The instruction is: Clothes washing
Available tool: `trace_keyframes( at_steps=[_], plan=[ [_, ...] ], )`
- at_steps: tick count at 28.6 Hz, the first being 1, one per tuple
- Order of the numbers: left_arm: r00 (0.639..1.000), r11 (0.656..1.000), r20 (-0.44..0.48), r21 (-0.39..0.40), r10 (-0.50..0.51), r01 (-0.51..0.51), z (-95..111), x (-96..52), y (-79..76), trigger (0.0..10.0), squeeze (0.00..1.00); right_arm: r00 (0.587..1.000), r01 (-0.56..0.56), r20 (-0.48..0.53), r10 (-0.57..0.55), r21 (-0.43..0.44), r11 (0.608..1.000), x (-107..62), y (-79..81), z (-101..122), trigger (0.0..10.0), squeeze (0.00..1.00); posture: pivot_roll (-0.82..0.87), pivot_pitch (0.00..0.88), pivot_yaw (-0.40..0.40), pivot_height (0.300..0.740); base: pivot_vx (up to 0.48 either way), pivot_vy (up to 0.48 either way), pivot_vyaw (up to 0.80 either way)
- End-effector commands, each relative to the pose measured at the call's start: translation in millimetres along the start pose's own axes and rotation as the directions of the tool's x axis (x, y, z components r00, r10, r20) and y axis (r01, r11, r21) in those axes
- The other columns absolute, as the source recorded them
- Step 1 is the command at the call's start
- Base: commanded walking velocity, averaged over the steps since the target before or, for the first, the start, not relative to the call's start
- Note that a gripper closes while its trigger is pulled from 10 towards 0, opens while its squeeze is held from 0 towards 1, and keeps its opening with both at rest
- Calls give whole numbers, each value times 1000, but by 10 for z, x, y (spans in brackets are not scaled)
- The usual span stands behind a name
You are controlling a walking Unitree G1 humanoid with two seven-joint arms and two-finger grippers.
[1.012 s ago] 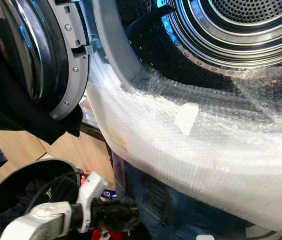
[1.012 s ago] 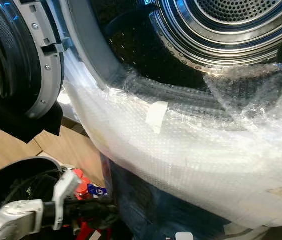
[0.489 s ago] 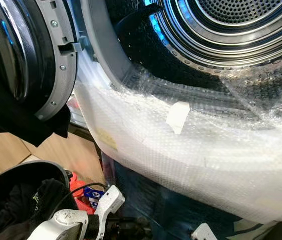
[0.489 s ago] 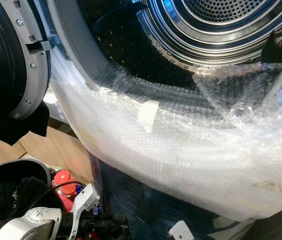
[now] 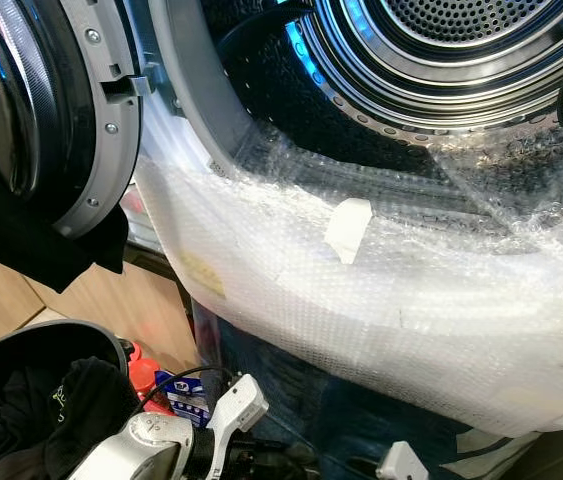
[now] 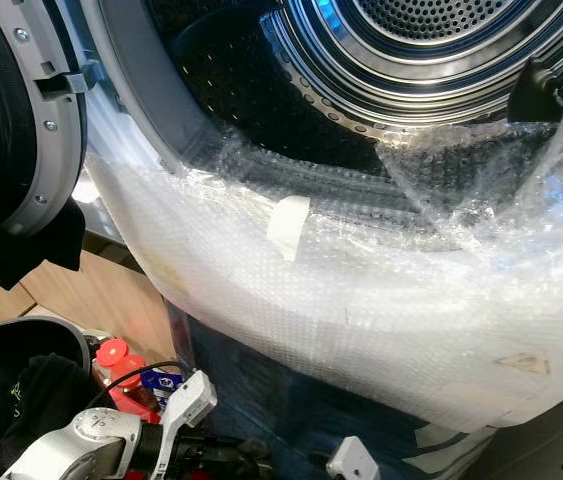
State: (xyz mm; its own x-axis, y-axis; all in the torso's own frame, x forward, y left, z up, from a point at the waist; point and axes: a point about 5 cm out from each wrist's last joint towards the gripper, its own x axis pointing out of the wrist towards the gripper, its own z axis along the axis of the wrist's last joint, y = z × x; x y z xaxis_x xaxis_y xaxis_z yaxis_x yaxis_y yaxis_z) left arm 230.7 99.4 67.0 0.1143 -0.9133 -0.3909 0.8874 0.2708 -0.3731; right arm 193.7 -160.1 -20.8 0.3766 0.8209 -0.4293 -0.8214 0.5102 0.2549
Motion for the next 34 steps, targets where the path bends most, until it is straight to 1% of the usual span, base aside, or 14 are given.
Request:
trace_keyframes(
  at_steps=[1,4,5,7,10,12,15,16,17,18,26,31,34],
  plan=[
    [999,998,-5,55,-40,40,76,73,-40,0,0,997,-73,14,73,-14,997,65,66,68,10000,1000,11,75,18,740,0,0,0],
    [998,996,0,68,-59,59,98,117,-54,0,0,995,-104,-1,104,-9,995,41,104,56,10000,1000,8,68,13,740,0,0,0],
    [998,996,1,71,-61,61,98,136,-50,0,0,994,-112,-6,112,-1,994,38,116,55,10000,953,4,67,11,740,0,0,0],
    [998,995,7,81,-58,57,99,176,-37,0,0,989,-145,-11,145,15,989,47,141,57,10000,0,2,61,7,740,0,0,0],
    [998,994,15,92,-54,53,113,212,-31,0,0,984,-175,-2,175,12,984,84,145,115,10000,0,-3,45,3,740,0,0,0],
    [998,993,14,101,-58,56,118,230,-36,0,0,987,-159,-1,159,22,987,120,117,133,10000,0,-2,39,2,740,0,0,0],
    [998,993,26,108,-59,56,132,259,-43,0,0,988,-154,-26,155,16,988,165,107,139,10000,0,0,33,0,740,0,0,0],
    [998,992,38,115,-51,46,144,273,-35,0,0,989,-150,-10,151,25,988,191,106,163,3020,0,1,27,-3,740,0,0,0],
    [998,992,43,117,-49,43,147,280,-33,0,0,988,-155,1,155,33,987,211,115,174,3176,0,1,18,-3,740,0,0,0],
    [998,992,51,121,-44,37,158,288,-33,0,0,985,-175,3,175,38,984,247,142,176,0,0,1,17,-3,740,0,0,0],
    [998,988,49,149,-34,26,174,268,-36,0,0,981,-192,-9,192,39,981,259,154,158,0,0,16,8,-6,740,0,0,0],
    [998,987,58,162,-15,5,211,227,-18,0,0,985,-173,-16,174,43,984,255,122,155,0,0,36,36,-10,740,0,0,0],
    [998,987,67,161,16,-26,218,180,7,0,0,982,-188,-18,189,58,980,244,146,135,0,0,36,46,-6,740,0,0,0]
  ],
)
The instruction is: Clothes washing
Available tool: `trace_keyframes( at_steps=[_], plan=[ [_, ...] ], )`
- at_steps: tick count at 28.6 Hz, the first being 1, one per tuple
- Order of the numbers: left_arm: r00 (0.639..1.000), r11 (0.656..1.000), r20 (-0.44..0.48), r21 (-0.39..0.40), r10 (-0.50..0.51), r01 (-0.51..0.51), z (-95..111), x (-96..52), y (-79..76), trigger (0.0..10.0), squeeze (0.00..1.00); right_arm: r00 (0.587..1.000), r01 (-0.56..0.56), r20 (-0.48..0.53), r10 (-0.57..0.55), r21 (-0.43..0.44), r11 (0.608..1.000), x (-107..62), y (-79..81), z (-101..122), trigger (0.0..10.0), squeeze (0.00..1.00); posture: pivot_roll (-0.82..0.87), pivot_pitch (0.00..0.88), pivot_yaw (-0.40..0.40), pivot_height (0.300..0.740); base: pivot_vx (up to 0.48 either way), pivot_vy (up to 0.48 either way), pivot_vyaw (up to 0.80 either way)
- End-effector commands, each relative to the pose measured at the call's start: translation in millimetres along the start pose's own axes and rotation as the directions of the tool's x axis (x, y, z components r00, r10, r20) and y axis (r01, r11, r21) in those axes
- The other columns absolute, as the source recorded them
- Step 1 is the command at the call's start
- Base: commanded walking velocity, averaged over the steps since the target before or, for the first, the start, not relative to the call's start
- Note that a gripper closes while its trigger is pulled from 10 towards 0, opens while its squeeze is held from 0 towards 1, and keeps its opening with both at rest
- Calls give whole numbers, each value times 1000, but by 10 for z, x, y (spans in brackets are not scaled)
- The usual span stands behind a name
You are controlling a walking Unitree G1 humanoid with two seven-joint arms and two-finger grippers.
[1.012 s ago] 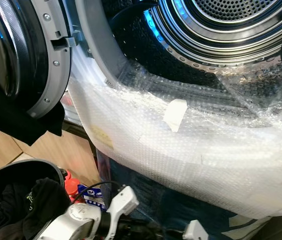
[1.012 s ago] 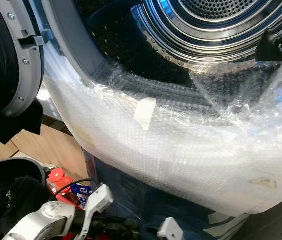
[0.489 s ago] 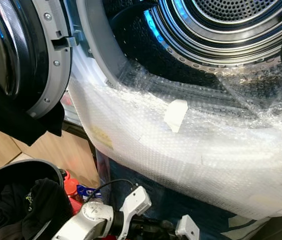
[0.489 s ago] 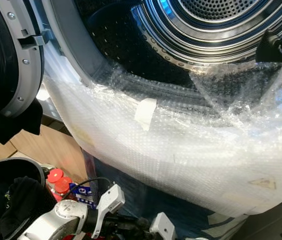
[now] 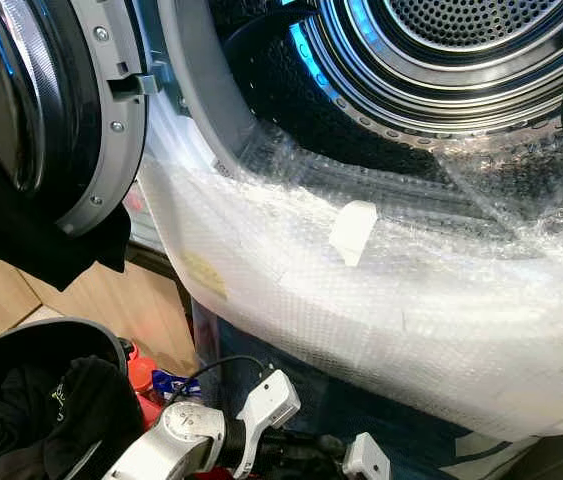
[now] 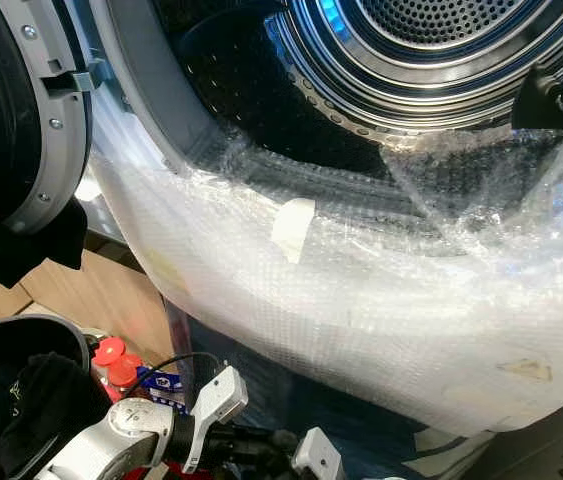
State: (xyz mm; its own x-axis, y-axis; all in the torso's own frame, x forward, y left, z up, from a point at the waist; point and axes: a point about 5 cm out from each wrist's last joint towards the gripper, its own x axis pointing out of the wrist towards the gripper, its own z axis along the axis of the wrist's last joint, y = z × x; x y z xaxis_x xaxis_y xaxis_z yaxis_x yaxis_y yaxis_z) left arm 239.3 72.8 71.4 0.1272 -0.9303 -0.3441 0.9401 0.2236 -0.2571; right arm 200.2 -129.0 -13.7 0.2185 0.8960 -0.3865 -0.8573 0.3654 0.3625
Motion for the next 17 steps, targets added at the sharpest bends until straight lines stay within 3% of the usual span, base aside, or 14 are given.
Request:
trace_keyframes(
  at_steps=[1,17],
  plan=[
    [999,999,15,27,32,-33,62,-62,30,0,0,1000,-6,-6,6,19,1000,-2,17,-35,0,0,36,48,-6,740,0,0,0],
    [998,998,13,22,59,-60,64,-120,67,0,0,999,46,20,-47,31,998,29,-33,-6,0,0,38,53,4,740,0,0,0]
  ],
)
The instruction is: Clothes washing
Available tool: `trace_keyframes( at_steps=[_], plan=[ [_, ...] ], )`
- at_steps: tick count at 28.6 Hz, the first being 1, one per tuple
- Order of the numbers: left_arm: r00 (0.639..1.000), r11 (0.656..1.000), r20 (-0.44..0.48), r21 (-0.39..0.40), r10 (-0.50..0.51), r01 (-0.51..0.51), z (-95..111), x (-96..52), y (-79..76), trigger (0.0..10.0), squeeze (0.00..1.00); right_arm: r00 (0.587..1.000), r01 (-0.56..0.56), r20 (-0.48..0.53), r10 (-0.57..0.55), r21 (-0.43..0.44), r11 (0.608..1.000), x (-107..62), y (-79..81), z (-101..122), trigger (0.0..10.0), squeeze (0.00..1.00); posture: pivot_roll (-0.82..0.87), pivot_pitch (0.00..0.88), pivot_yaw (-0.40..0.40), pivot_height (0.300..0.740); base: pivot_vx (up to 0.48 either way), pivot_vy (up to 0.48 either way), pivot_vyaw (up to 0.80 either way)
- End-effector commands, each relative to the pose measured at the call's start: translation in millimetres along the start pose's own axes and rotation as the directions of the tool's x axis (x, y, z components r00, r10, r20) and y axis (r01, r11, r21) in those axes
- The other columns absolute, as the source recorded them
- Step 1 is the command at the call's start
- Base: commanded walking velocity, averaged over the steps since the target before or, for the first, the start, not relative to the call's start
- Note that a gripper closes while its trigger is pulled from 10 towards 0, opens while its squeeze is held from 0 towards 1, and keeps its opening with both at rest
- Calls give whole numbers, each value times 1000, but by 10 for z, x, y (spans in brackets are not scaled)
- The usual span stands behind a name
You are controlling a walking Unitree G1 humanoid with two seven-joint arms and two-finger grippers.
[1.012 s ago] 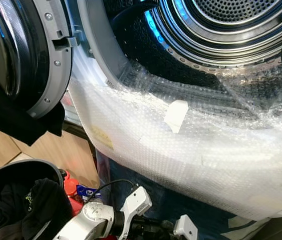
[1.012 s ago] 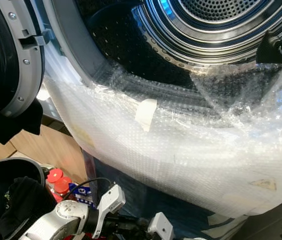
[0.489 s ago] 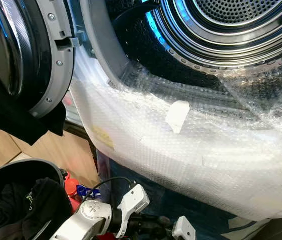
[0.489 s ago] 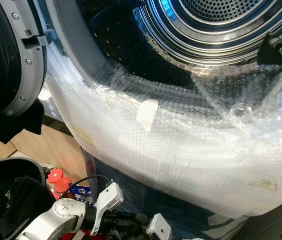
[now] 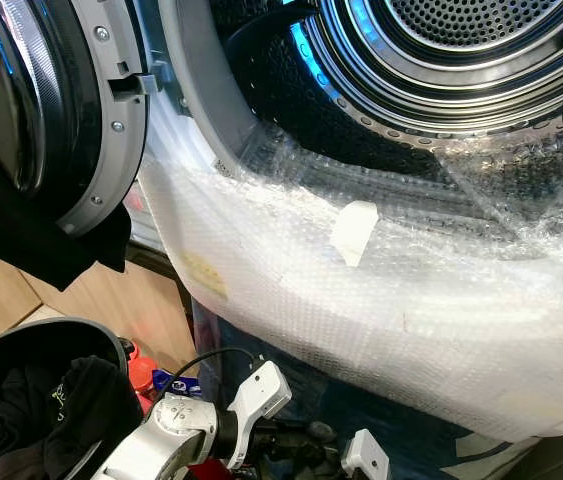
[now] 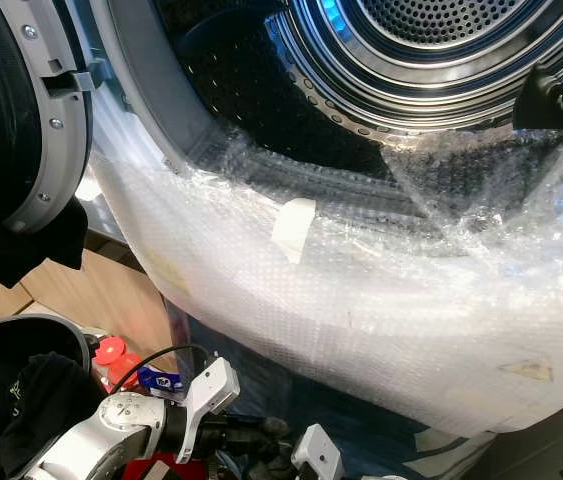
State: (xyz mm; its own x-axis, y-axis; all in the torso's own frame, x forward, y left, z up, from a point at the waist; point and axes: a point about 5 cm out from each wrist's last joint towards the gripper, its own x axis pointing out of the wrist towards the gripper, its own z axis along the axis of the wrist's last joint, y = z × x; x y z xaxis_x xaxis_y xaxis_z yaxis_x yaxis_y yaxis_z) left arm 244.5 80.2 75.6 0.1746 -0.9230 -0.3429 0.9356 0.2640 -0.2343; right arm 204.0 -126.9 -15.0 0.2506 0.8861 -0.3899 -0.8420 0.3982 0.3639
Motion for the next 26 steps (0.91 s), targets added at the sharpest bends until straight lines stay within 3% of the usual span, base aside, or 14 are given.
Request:
trace_keyframes(
  at_steps=[1,8,10,11,12,14,15,19,23,26],
  plan=[
    [1000,1000,-3,15,15,-15,26,-49,14,0,0,1000,24,20,-24,18,1000,-6,-11,-13,0,0,37,53,5,740,0,0,0],
    [1000,1000,-4,-2,25,-25,-1,-78,1,0,0,998,39,49,-41,39,998,19,3,-26,0,0,49,12,16,740,0,0,0],
    [999,999,-7,1,36,-36,-3,-112,11,1255,0,994,72,83,-76,54,996,13,-17,0,0,0,52,6,16,740,0,0,0],
    [999,999,-11,2,40,-40,-9,-125,14,3490,0,992,78,91,-83,58,995,13,-17,3,0,0,53,0,18,740,0,0,0],
    [998,999,-29,16,51,-50,-23,-170,26,10000,0,990,83,107,-89,64,995,11,-7,10,0,0,52,0,20,740,0,0,0],
    [998,998,-38,12,54,-54,-31,-195,34,10000,0,989,83,120,-92,72,994,10,0,13,0,0,52,0,20,740,0,0,0],
    [998,999,-49,1,50,-50,-46,-240,36,10000,984,986,83,139,-94,86,993,15,14,9,0,0,48,0,24,740,0,0,0],
    [994,997,-79,9,74,-74,-71,-340,58,10000,1000,988,71,127,-82,89,994,24,61,-45,0,0,47,0,26,740,0,0,0],
    [983,988,-109,62,148,-142,-31,-600,126,10000,1000,986,86,132,-102,119,989,-22,62,-102,0,0,56,0,26,740,0,0,0],
    [980,983,-102,85,170,-162,2,-679,86,10000,1000,989,85,112,-99,120,989,-31,73,-139,0,0,64,0,30,740,0,0,0]
  ],
)
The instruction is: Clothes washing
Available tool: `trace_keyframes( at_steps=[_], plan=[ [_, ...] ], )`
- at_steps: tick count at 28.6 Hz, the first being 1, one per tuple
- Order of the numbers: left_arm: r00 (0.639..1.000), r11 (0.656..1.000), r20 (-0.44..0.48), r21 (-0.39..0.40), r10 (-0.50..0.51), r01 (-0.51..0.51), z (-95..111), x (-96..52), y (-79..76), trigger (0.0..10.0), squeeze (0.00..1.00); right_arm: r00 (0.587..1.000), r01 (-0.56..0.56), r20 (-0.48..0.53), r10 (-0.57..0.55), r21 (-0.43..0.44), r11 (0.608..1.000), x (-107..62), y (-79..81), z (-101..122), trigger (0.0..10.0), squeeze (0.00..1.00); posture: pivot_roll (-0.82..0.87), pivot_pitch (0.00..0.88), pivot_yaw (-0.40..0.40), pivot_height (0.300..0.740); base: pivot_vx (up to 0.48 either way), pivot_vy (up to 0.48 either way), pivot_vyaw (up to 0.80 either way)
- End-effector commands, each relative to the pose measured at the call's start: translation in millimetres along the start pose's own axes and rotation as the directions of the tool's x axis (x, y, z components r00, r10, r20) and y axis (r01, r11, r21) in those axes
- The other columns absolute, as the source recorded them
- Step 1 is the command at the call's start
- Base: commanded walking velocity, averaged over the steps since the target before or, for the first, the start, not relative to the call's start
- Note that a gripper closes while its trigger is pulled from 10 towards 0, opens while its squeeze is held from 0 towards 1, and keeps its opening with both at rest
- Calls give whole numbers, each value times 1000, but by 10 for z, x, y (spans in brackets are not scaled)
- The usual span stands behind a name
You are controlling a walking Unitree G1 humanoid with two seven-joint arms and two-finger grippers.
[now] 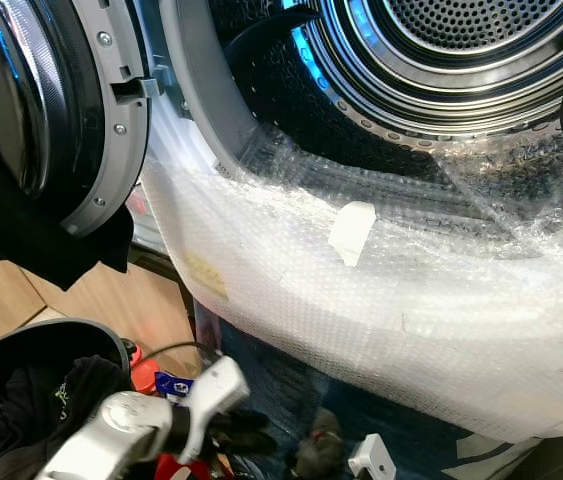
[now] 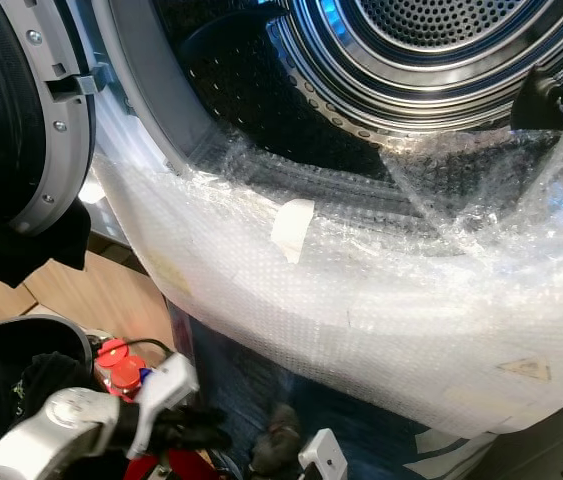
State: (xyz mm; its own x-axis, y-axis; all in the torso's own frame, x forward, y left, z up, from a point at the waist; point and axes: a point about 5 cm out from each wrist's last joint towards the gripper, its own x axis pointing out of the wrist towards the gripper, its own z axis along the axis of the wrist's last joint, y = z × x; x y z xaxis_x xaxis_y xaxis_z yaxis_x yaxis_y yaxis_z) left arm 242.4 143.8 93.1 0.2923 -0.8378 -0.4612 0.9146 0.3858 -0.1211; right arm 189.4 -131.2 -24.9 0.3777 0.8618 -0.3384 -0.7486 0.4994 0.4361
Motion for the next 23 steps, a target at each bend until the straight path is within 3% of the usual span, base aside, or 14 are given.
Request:
trace_keyframes(
  at_steps=[1,4,7,9,10,12,13,15,16,18,19,20,21,23],
  plan=[
    [1000,1000,-1,22,12,-12,41,-53,-27,10000,1000,1000,0,6,0,-11,1000,-2,4,13,0,0,69,0,32,740,0,0,0],
    [998,998,-1,27,56,-56,32,-108,-46,10000,1000,999,38,16,-38,-1,999,-58,-48,10,0,0,65,0,39,740,0,0,0],
    [984,984,6,-3,179,-179,-101,-20,32,10000,1000,999,32,16,-32,-21,999,-140,-26,6,0,0,57,0,29,740,0,0,0],
    [978,978,2,3,209,-209,-136,5,48,10000,1000,999,33,20,-32,-24,999,-162,-20,9,0,0,55,0,28,740,0,0,0],
    [956,955,-10,-19,294,-295,-217,62,120,10000,1000,999,27,19,-26,-35,999,-207,8,3,0,0,50,0,25,740,0,0,0],
    [939,938,-17,-39,343,-343,-259,91,163,10000,1000,1000,21,15,-21,-42,999,-228,25,-5,0,0,50,0,25,740,0,0,0],
    [898,897,-48,-58,437,-439,-388,193,250,10000,1000,1000,13,8,-13,-58,998,-286,71,-13,0,0,39,0,18,740,0,0,0],
    [899,898,-43,-59,435,-437,-419,241,246,10000,1000,1000,10,9,-10,-63,998,-306,86,-7,0,0,37,0,16,740,0,0,0],
    [917,915,-40,-60,396,-398,-479,343,203,10000,835,1000,8,14,-7,-76,997,-333,111,17,0,0,27,0,14,740,0,0,0],
    [929,928,-58,-52,367,-370,-524,404,177,10000,808,1000,6,16,-4,-89,996,-340,129,43,0,0,19,0,14,740,0,0,0],
    [941,943,-88,-30,328,-331,-570,444,143,10000,412,1000,11,24,-8,-103,995,-341,134,76,0,0,8,0,16,740,0,0,0],
    [948,953,-108,-16,300,-304,-602,468,119,10000,412,1000,15,29,-11,-112,994,-341,138,98,0,0,5,0,15,740,0,0,0],
    [955,965,-142,-1,260,-263,-666,505,87,10000,0,999,20,45,-14,-126,992,-342,155,150,0,0,-1,0,16,740,0,0,0],
    [956,967,-160,-18,247,-253,-734,547,84,10000,0,998,16,66,-6,-138,990,-333,194,216,0,0,-1,0,15,740,0,0,0]
  ],
)
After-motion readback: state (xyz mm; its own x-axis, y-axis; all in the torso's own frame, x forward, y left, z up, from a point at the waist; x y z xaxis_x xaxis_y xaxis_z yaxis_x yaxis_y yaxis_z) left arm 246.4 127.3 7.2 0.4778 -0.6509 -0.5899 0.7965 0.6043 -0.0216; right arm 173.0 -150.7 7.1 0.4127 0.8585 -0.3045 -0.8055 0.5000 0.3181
